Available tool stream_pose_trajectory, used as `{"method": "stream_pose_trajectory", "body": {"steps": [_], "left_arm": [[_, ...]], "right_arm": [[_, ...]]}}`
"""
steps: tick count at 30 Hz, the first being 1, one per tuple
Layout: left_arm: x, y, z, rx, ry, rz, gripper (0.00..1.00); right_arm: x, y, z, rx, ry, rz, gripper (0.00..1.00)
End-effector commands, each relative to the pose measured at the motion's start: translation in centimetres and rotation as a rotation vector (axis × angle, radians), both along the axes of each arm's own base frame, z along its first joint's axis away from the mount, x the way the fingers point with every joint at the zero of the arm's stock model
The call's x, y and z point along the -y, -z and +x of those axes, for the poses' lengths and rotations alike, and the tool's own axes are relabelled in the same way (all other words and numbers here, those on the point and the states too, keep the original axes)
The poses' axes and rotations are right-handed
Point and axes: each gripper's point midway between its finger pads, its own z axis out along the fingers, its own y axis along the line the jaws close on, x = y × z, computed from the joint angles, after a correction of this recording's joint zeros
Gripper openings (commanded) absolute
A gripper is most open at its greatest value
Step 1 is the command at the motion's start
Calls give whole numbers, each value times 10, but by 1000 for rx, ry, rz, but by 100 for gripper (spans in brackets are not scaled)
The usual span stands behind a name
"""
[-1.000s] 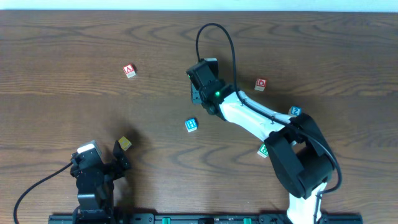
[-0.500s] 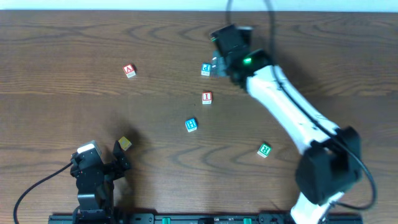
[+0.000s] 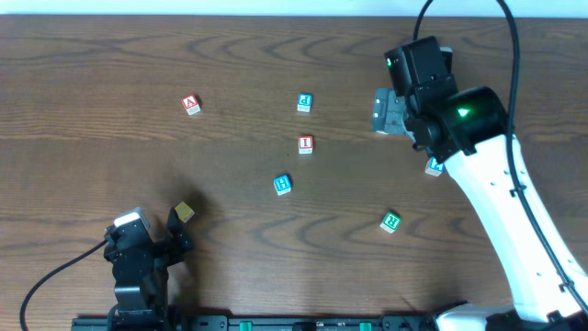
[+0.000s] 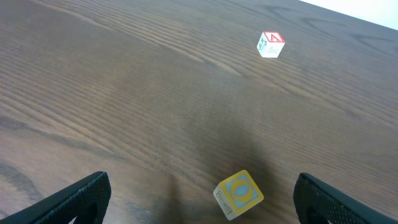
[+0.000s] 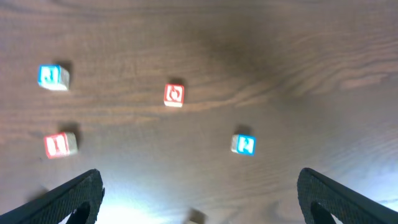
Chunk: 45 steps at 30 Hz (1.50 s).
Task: Spell out Ai2
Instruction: 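Raise the right gripper and move it right toward the blue 2 block, then lower the right gripper and grasp the blue-bordered 2 block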
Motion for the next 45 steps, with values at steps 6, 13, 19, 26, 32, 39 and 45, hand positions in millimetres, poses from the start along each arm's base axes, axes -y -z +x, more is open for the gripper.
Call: {"method": "stream_pose_trajectory", "body": {"steps": [6, 13, 19, 26, 32, 39, 45], "left_arm": [[-2, 5, 0, -5, -12, -3, 96], [-2, 5, 0, -5, -12, -3, 95], [-2, 5, 0, -5, -12, -3, 95], [-2, 5, 0, -5, -12, -3, 95], [-2, 5, 0, -5, -12, -3, 95], [-2, 5, 0, -5, -12, -3, 95], [-2, 5, 0, -5, -12, -3, 95]], "right_arm": [[17, -67, -32, 198, -55, 16, 99], [26, 30, -65, 151, -62, 95, 99], [50, 111, -63, -14, 111, 98, 99], [68, 168, -35, -132, 248, 162, 99], [97, 194, -17, -136, 373, 283, 99], [102, 205, -9, -151, 320, 309, 95], [100, 226, -14, -224, 292, 293, 93]]}}
